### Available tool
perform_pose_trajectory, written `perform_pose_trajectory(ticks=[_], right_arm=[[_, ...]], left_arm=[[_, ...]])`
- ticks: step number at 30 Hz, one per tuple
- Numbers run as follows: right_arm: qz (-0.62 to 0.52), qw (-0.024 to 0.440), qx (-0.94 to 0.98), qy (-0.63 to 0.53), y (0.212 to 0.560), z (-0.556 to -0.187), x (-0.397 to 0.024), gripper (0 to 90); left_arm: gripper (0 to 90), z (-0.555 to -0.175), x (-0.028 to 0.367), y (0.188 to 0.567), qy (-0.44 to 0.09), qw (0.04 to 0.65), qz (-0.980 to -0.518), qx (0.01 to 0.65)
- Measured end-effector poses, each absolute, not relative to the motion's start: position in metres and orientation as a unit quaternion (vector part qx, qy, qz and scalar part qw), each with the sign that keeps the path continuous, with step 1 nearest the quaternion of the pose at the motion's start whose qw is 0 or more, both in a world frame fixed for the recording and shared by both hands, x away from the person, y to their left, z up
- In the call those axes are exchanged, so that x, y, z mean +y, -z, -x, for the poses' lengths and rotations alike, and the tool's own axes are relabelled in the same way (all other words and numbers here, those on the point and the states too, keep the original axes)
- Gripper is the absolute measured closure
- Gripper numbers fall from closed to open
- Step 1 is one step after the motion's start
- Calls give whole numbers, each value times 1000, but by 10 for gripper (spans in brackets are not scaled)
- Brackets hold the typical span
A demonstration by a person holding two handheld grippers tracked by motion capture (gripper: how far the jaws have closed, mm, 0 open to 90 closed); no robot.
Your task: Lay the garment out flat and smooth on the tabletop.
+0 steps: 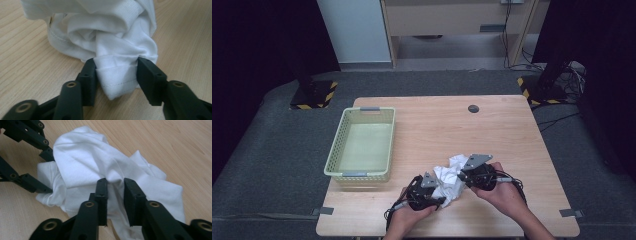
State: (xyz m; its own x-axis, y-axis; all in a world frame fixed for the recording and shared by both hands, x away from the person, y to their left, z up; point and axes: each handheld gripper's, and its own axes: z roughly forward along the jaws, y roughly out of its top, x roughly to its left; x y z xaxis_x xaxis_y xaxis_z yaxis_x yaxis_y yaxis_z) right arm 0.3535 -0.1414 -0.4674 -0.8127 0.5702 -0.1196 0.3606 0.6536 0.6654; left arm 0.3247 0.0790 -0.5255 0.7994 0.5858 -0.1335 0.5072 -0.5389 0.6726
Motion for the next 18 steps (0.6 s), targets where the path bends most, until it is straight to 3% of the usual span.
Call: perform_pose_trajectory(ticks=[9,18], right_arm=[[-284,155,882,-344,460,-352,-166,885],[-337,173,857,-351,453,-359,-208,892]], left_arm=[[760,-322,78,522,-81,368,-872,314],[782,-317,81,515,-103,376,-864,318]])
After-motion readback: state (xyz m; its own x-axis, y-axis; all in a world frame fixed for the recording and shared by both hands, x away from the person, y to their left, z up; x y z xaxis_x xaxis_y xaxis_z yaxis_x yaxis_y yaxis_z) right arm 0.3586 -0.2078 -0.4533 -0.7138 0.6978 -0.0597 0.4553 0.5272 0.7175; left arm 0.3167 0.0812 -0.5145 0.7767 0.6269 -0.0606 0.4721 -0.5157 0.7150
